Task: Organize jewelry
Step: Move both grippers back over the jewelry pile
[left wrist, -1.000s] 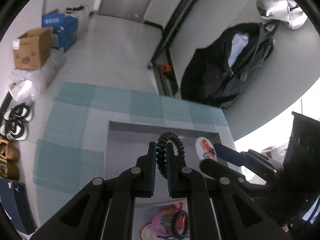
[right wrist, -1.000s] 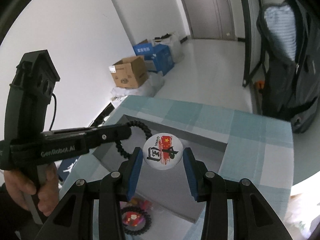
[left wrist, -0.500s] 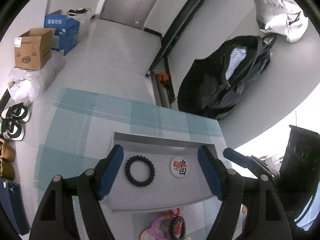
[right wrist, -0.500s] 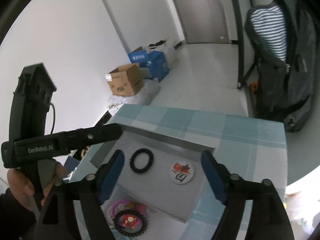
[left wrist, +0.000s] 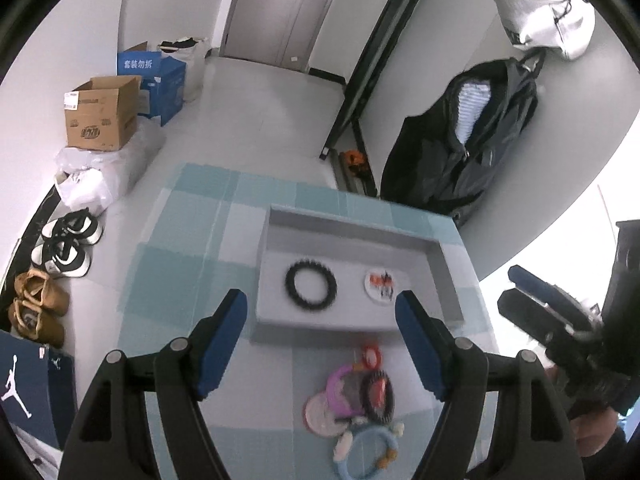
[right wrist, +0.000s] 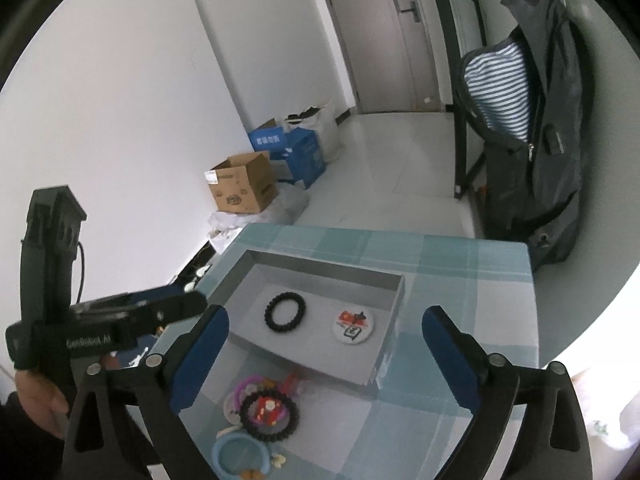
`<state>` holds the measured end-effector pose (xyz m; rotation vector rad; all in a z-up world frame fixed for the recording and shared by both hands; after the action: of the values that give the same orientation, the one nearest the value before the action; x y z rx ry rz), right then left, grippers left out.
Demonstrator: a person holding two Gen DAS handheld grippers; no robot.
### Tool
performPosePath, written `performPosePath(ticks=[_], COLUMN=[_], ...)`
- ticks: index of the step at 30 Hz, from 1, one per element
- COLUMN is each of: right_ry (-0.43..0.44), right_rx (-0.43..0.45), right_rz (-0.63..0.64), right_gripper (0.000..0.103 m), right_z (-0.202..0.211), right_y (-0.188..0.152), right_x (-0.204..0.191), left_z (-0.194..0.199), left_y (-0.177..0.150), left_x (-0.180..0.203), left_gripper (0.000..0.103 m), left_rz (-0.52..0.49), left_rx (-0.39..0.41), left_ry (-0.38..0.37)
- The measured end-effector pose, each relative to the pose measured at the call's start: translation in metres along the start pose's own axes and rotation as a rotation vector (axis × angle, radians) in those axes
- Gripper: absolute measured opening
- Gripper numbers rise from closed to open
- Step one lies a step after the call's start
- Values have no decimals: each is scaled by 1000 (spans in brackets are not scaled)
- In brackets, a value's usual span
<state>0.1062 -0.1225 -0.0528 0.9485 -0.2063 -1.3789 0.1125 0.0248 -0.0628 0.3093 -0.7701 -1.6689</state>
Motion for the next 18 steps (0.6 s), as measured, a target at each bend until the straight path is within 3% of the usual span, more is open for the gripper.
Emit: performPosePath(ticks=[8, 15, 18], right_ry=[-7, -30, -31], right_rx=[12, 15, 14], right_rz=[-25, -28, -42], right_gripper=[103, 103, 103], right_z=[19, 34, 38], right_y=[-15, -29, -36], right_x=[6, 9, 9], left_z=[11, 2, -3], left_y=[-32, -74, -88], left_x=[22, 38, 42], left_gripper=[73, 73, 72], left_rz=[-29, 2, -2], left_rx=[-55, -177, -232], left_ry=[-53, -91, -75])
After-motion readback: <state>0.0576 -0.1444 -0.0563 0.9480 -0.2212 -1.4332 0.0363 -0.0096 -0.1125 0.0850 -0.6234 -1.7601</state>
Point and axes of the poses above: each gripper's, at about its wrist camera, not at the fingertips, and z roughly against the way its jaws point, x to its right, y to its top, the point moved 8 cm from there along -z, roughly the way its jaws point, and after that the axes turned 14 degrees about -z, right-handed, at the moved point
